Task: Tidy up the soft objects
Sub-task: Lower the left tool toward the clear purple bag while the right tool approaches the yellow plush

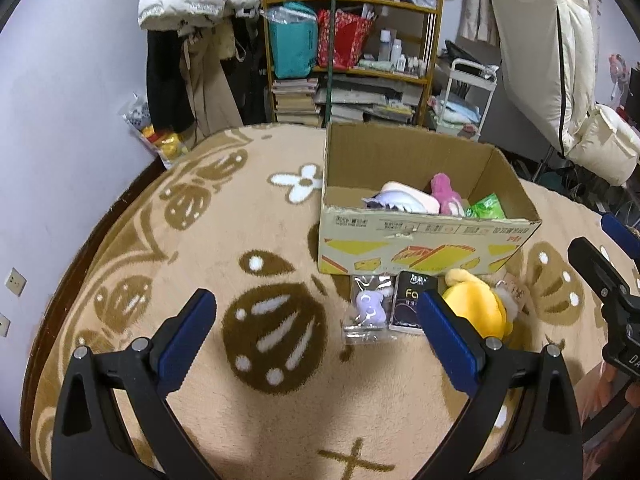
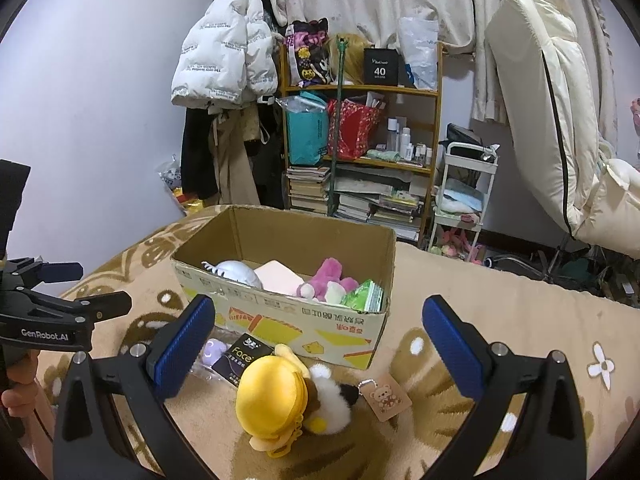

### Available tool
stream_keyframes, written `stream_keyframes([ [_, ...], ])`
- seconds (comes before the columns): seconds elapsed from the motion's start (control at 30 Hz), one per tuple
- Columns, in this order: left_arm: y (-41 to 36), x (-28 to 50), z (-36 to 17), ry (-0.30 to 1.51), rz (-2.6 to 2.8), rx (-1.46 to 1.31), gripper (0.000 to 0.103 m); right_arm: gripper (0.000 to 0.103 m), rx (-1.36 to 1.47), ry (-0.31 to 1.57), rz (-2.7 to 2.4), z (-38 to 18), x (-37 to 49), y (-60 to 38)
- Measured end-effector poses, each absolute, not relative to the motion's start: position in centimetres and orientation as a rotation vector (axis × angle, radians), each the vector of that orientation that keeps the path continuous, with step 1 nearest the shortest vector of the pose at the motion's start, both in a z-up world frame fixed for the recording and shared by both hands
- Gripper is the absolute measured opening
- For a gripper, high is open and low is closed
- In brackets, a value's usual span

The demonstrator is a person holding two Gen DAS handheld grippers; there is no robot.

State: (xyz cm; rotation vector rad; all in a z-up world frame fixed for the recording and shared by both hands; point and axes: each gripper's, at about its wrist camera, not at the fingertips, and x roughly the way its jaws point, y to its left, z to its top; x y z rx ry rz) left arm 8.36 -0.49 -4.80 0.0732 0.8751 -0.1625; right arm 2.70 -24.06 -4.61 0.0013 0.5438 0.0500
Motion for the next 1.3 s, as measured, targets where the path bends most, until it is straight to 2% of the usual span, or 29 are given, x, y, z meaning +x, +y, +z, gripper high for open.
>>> stream_keyframes([
  [0.6, -3.0, 10.7, -9.0, 1.048, -0.180, 0.173, 0.099, 0.103, -0.003, 0.698, 0.023, -7.4, 5.4, -24.1],
  [1.3, -3.5, 12.3, -13.0, 1.213, -0.172, 0.166, 0.099, 0.103, 0.077, 0.896, 0.065, -11.0, 8.2, -24.7],
])
